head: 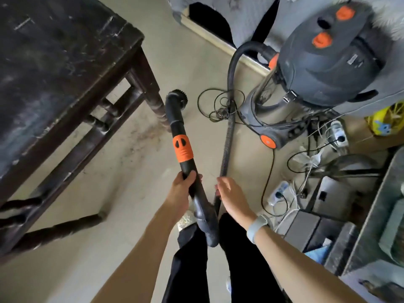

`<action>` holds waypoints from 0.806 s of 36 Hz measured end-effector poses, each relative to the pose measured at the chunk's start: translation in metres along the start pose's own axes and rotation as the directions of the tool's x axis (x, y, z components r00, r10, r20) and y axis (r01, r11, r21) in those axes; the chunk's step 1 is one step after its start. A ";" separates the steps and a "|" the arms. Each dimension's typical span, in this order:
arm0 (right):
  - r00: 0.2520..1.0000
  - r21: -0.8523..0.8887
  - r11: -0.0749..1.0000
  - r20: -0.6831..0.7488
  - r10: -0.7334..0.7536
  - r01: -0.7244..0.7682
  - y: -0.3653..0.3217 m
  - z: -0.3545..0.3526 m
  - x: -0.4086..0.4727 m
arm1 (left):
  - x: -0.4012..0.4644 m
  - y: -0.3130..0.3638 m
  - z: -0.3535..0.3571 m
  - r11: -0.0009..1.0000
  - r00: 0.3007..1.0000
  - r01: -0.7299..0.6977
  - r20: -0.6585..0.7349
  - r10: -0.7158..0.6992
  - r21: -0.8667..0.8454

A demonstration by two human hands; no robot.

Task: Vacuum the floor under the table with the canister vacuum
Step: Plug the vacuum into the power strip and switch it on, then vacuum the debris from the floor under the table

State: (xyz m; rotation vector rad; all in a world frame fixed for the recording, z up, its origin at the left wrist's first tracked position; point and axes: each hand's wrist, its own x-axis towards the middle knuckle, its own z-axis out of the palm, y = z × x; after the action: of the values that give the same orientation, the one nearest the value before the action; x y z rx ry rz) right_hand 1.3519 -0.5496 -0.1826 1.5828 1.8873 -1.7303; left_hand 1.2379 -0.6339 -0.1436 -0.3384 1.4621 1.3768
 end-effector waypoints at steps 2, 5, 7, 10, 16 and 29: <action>0.998 -0.050 0.999 0.070 0.004 0.000 0.010 0.012 -0.020 | -0.006 -0.012 -0.009 1.000 0.999 -0.008 -0.032 0.007 -0.015; 0.981 -0.121 0.990 0.192 -0.042 0.066 0.014 0.024 -0.048 | -0.014 -0.026 -0.020 0.996 0.997 -0.030 -0.068 0.025 -0.079; 0.965 -0.161 0.981 0.256 -0.060 0.104 0.021 0.030 -0.060 | -0.019 -0.035 -0.026 0.994 0.996 -0.053 -0.078 0.046 -0.096; 0.942 -0.219 0.954 0.309 -0.129 0.202 0.039 0.034 -0.072 | -0.026 -0.052 -0.038 0.995 0.994 -0.068 -0.089 0.061 -0.074; 0.935 -0.502 0.790 0.225 -0.274 0.353 0.073 0.050 -0.077 | -0.032 -0.092 -0.064 0.995 0.990 -0.070 -0.130 0.059 -0.078; 0.908 -0.618 0.669 0.225 -0.353 0.413 0.157 0.176 -0.059 | 0.023 -0.166 -0.195 0.985 0.977 0.045 -0.198 -0.078 -0.165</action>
State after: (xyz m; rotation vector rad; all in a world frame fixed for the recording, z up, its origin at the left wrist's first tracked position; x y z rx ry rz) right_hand 1.4016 -0.7547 -0.3030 0.8623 2.5234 -0.9815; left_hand 1.2643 -0.8401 -0.2957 -0.6394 1.4963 1.4465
